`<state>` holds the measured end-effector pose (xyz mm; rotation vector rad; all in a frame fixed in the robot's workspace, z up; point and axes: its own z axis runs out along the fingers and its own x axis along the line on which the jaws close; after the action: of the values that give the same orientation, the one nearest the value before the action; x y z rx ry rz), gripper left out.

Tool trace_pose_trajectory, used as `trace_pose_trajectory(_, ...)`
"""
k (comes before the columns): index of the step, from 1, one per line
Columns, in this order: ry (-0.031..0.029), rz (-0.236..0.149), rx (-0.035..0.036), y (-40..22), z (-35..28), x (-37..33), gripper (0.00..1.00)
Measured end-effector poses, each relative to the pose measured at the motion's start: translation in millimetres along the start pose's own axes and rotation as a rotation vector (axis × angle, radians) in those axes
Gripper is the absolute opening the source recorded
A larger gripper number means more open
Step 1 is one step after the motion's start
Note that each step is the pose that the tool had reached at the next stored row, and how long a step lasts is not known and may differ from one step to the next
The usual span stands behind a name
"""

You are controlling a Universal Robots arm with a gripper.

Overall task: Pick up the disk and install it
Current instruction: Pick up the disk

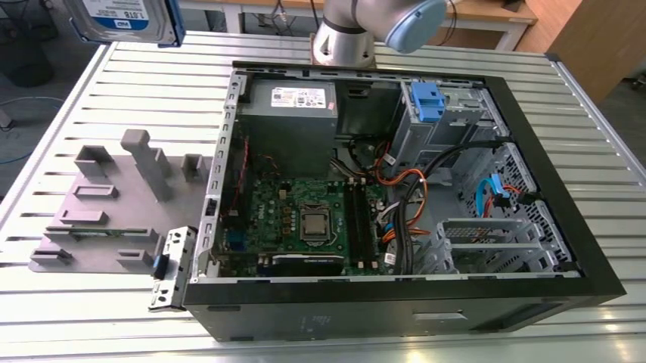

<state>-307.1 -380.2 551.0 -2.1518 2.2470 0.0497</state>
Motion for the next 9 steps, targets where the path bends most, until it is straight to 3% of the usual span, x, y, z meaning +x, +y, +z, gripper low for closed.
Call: trace_pose_trajectory(9,0.0000,0.000,0.0000,-5.4,0.6,-0.2,0.35)
